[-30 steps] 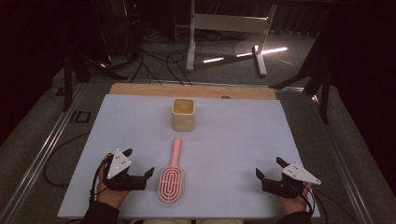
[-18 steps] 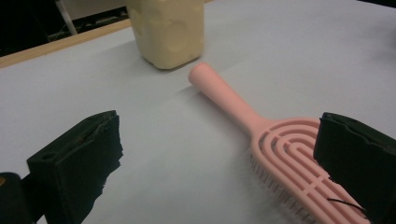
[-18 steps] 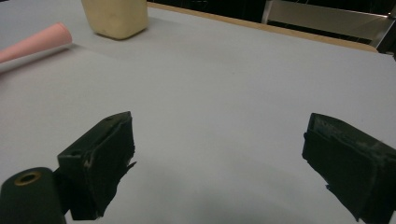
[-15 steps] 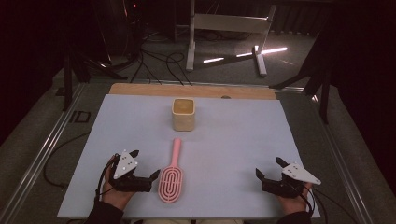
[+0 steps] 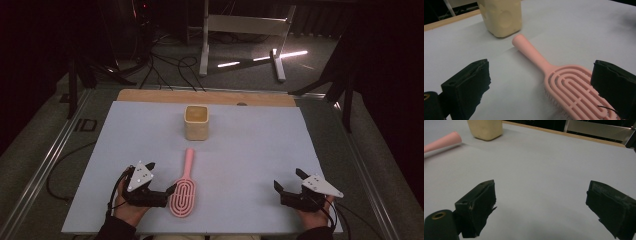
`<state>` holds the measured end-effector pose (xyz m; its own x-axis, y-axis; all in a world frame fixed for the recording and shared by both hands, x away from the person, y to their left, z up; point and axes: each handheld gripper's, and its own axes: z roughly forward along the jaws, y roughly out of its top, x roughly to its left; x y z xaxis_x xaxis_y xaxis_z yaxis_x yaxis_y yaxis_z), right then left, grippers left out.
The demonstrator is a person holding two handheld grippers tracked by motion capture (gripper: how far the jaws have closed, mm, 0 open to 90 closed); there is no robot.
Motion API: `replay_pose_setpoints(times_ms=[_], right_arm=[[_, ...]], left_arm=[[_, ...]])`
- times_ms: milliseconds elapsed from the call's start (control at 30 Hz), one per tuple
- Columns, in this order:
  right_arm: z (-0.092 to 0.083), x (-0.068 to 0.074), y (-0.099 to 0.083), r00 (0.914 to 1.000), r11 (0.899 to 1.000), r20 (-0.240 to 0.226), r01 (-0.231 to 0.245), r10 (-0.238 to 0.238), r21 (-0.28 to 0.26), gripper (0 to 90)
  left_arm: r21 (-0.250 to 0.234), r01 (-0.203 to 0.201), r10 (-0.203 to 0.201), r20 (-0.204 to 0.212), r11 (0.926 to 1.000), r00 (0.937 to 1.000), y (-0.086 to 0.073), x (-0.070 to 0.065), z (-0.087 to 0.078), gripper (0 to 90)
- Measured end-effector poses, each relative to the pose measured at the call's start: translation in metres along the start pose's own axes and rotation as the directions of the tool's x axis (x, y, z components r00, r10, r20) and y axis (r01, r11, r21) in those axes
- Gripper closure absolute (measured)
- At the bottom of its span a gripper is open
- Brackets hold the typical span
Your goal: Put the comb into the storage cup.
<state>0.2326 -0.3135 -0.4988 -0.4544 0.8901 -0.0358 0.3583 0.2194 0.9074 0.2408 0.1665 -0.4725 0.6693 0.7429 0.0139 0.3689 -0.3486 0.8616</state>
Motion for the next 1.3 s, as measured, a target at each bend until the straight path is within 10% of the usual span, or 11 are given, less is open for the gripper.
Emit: replay_pose_setpoints(times_ms=[533, 1300], right_arm=[[0.001, 0.000, -0.001, 0.9999, 1.000, 0.013, -0.006, 0.006, 0.012, 8.9], [0.002, 0.000, -0.001, 0.9998, 1.000, 0.018, -0.011, 0.010, 0.025, 8.9]], left_arm=[[0.064, 0.008, -0.011, 0.037, 0.9979, 0.9993, 0.006, -0.021, 0.018, 24.5], [0.218, 0.007, -0.041, 0.152, 0.9760, 0.9875, 0.007, -0.063, 0.048, 90.0]])
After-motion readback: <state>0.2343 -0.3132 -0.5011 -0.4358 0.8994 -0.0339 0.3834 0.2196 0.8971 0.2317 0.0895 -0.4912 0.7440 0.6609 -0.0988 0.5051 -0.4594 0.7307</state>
